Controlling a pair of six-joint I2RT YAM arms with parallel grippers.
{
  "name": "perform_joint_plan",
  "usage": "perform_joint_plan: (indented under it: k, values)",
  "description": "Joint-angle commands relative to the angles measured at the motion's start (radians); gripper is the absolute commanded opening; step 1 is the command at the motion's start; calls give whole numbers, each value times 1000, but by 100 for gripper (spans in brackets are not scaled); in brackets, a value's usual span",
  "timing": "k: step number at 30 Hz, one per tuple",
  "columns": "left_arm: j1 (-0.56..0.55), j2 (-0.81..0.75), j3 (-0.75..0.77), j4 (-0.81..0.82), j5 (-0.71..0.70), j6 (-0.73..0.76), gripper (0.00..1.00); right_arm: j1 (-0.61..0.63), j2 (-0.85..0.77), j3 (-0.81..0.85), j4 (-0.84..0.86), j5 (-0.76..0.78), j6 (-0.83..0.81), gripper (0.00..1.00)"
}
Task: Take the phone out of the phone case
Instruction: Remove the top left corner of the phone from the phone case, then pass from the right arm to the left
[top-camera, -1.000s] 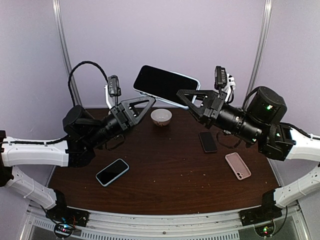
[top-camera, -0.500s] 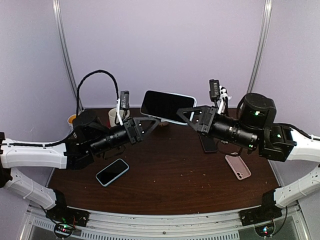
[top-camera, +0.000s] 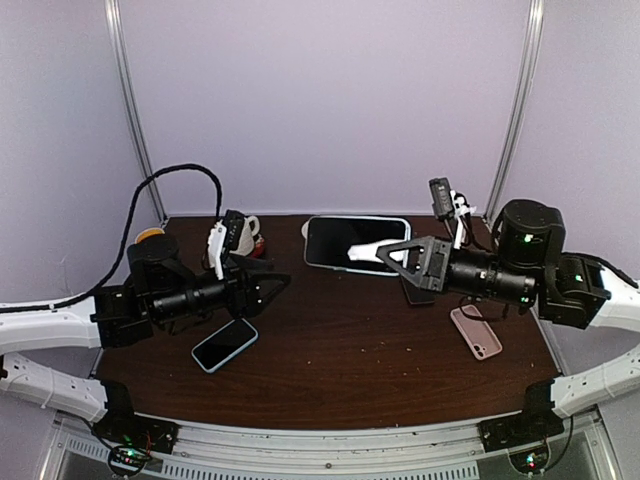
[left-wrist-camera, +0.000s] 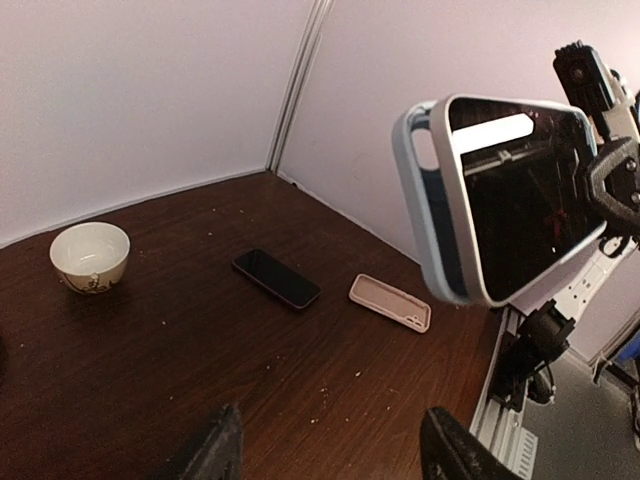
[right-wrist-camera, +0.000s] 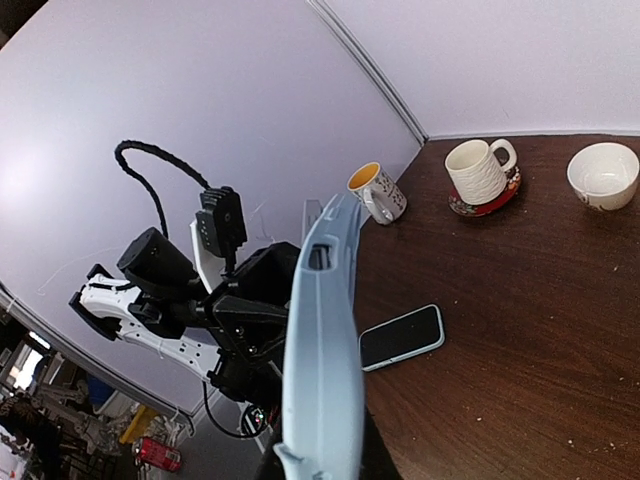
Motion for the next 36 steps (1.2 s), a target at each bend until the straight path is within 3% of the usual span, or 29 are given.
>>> perform_joint_plan:
  k: [1,14,20,31,36]
  values:
    - [2,-100,-48,-50,37,172,65,-7,-64,-39,47,-11,-186,0]
    - [2,-247,-70,-127,340,529,67,-8,-168,-293,306,-97,-599,0]
    - [2,-246,-105,-96,412,644,64,-6,-160,-327,304,-146,-756,0]
    - [1,-218,-171,54,560,691,44,-6,-180,-396,392,-375,-964,0]
    - [-7,-205,-195,138,617,671,42,-4,-173,-397,426,-427,-1007,0]
